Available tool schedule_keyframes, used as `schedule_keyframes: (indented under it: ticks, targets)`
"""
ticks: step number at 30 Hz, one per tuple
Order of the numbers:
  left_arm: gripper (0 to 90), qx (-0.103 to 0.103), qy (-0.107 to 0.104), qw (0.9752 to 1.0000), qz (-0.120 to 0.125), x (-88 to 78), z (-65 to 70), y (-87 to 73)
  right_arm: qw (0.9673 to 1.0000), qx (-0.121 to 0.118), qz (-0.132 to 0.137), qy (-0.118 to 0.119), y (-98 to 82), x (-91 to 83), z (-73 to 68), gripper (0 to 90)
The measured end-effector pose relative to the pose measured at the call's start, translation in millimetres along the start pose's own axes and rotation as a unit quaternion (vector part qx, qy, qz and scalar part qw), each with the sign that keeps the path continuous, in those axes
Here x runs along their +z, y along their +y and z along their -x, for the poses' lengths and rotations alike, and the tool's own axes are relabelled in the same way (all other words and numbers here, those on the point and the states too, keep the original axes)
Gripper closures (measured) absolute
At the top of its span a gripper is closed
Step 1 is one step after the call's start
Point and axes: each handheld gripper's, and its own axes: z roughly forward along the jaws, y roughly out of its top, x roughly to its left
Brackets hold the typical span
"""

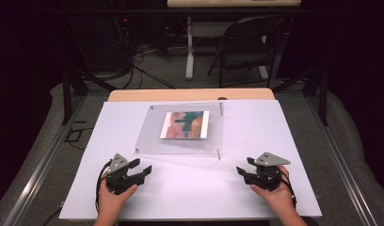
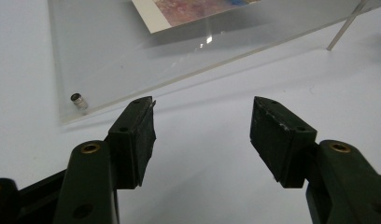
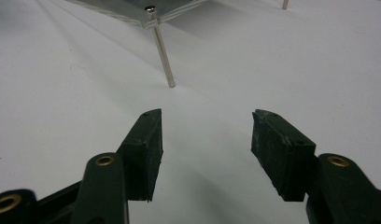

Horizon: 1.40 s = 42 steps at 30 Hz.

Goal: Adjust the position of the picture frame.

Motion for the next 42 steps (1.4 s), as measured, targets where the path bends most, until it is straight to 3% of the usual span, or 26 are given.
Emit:
schedule_keyframes:
  ticks: [7,10,14,18,23,28,33,42]
  targets:
    - [39.3,0.001,-0.009,0.9999,-0.009,7.1,8.1,4.2,1.0000,-0.009,-0.001,0.002,5.8,0.2,-0.4,50.2]
    - [37.7,0.019,-0.005,0.9995,-0.024,11.7,14.0,12.7,0.9997,-0.025,0.001,0.003,12.2,-0.3,-4.1,50.6]
    - [37.5,0.025,-0.007,0.9994,-0.024,14.9,18.2,18.6,0.9997,-0.024,0.002,0.007,17.7,1.4,-6.4,51.4]
    - [37.8,0.012,-0.018,0.9995,-0.021,20.7,22.8,28.4,0.9995,-0.027,-0.005,0.017,27.1,7.7,-9.1,51.9]
    - [38.6,0.020,-0.026,0.9994,-0.008,26.6,33.8,43.6,0.9993,-0.025,-0.012,0.026,38.7,16.6,-12.1,53.0]
    - [45.1,0.015,-0.032,0.9994,-0.004,31.7,38.6,50.5,0.9985,-0.038,-0.011,0.038,44.8,24.4,-20.1,59.7]
    - [58.3,-0.001,-0.048,0.9987,-0.014,38.6,39.2,47.6,0.9987,-0.031,-0.014,0.038,38.1,33.8,-19.5,65.5]
    - [72.0,0.019,-0.044,0.9984,-0.029,48.2,40.9,40.5,0.9984,-0.025,-0.017,0.047,33.8,61.1,-14.7,73.1]
